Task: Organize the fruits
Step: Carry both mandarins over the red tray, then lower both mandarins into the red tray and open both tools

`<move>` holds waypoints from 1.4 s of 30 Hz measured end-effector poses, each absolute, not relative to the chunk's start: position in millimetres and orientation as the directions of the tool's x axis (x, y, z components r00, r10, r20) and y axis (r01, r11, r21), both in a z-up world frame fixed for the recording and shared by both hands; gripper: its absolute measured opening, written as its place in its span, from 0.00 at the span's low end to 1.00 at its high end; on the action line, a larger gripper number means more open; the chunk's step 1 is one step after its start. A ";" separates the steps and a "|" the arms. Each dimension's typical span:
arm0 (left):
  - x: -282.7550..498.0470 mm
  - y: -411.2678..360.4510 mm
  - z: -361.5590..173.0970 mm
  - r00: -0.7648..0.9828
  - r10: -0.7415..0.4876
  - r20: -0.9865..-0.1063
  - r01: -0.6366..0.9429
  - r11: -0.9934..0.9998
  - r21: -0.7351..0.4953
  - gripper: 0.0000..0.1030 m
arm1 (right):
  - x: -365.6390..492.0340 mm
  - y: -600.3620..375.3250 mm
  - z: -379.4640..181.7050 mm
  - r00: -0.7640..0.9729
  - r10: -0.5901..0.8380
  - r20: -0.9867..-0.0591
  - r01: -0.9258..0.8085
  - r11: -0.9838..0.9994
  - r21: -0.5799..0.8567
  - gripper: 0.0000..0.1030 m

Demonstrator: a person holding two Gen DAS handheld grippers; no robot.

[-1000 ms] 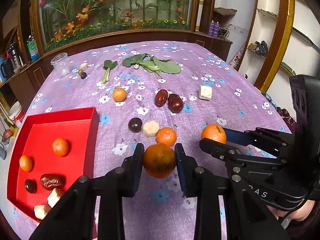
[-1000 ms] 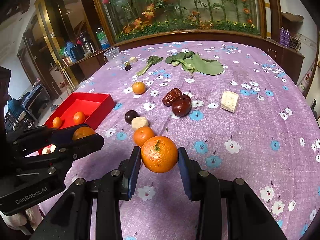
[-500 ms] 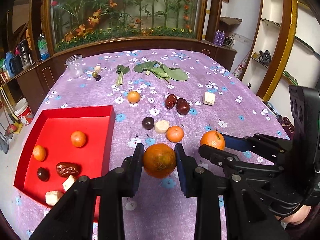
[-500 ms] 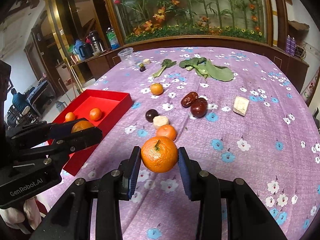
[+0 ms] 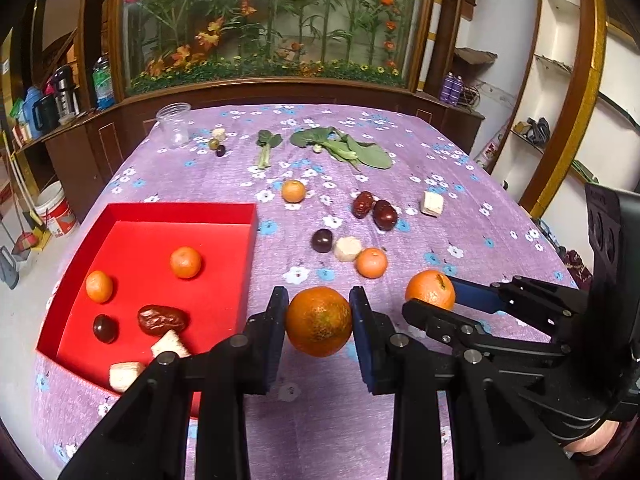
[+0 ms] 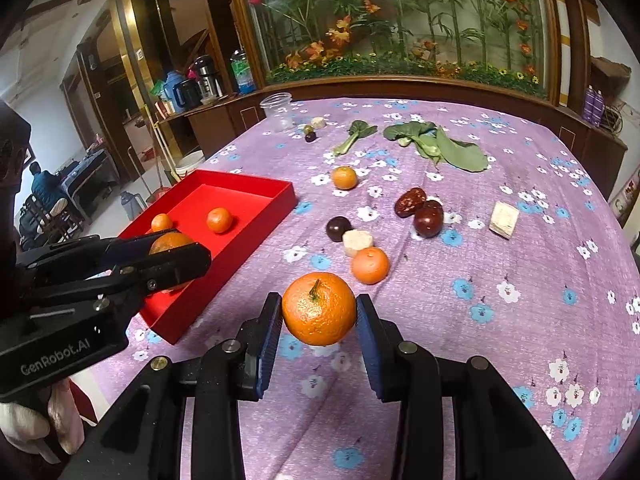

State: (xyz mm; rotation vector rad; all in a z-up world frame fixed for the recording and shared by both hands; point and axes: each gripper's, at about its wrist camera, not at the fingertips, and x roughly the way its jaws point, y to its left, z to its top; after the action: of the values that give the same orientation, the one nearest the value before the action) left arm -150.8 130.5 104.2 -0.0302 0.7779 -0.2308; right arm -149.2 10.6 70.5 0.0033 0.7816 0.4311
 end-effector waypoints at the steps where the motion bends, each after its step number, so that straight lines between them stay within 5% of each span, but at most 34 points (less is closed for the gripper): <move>1: -151.3 134.2 104.5 0.690 -0.215 -0.691 0.189 0.975 -0.116 0.29 | -149.6 12.3 70.9 0.627 0.379 -0.681 -0.378 0.912 0.159 0.39; 23: -127.6 278.4 90.7 0.717 -0.039 -0.696 -0.117 0.978 -0.175 0.30 | -123.8 109.3 76.3 0.551 0.441 -0.708 -0.538 0.837 0.103 0.40; 42: -34.2 303.1 50.2 0.618 -0.021 -0.786 -0.113 0.987 -0.115 0.29 | -60.3 190.3 37.5 0.459 0.432 -0.776 -0.605 0.792 0.083 0.40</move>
State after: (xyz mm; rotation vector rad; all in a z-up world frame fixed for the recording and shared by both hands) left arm -34.2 303.1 50.2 -0.1584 0.9036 0.0532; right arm -60.3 190.3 37.5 -0.2168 0.8870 0.6440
